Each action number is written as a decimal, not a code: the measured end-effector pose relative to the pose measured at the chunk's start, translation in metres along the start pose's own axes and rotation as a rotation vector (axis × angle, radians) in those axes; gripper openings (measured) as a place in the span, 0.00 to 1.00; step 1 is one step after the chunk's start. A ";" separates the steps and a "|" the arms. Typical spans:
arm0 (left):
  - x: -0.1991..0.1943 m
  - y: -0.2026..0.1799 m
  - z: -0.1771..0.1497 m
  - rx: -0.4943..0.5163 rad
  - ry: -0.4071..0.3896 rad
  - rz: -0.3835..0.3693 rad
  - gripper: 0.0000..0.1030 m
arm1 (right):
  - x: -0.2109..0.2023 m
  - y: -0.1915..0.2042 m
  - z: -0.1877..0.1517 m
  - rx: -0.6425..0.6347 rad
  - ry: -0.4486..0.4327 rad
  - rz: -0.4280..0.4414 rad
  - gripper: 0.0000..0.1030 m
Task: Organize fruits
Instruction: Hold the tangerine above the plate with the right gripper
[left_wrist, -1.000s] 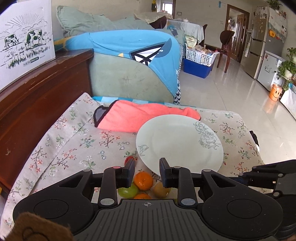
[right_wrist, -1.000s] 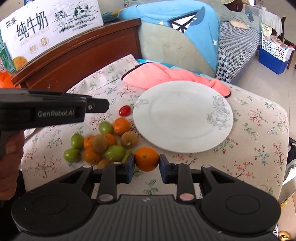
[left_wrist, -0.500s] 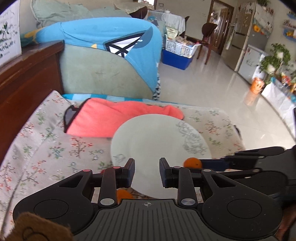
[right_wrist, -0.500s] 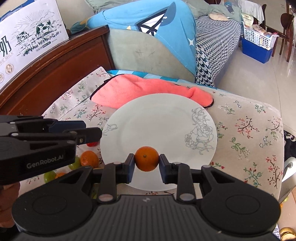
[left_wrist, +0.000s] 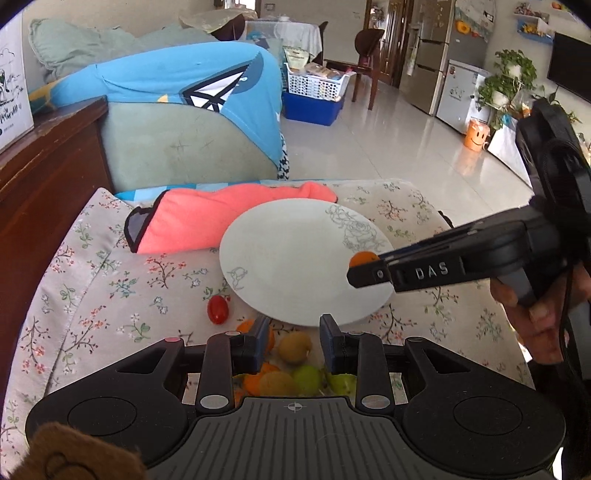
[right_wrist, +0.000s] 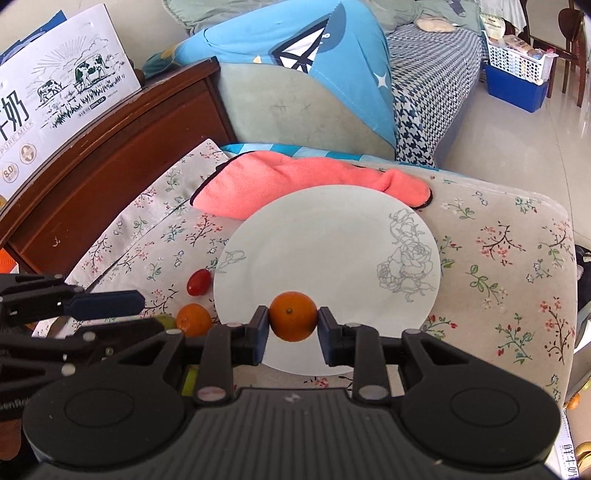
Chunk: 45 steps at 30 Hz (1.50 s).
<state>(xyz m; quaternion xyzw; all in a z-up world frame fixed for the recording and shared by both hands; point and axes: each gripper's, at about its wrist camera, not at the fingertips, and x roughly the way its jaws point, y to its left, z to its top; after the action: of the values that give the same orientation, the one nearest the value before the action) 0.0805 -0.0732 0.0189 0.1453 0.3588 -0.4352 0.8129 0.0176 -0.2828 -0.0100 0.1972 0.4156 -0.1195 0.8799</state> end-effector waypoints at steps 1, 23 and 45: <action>-0.004 0.001 -0.006 -0.004 0.007 -0.001 0.28 | 0.000 -0.001 -0.001 0.001 0.003 -0.001 0.28; -0.006 0.015 -0.070 -0.016 0.173 0.217 0.33 | 0.005 0.003 -0.012 0.002 0.029 -0.014 0.28; -0.020 0.007 -0.059 -0.036 0.114 0.167 0.21 | 0.005 0.001 -0.008 0.035 0.030 0.003 0.28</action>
<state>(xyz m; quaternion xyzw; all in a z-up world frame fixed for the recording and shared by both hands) 0.0521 -0.0241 -0.0087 0.1847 0.3989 -0.3505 0.8270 0.0155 -0.2789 -0.0185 0.2151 0.4264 -0.1222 0.8700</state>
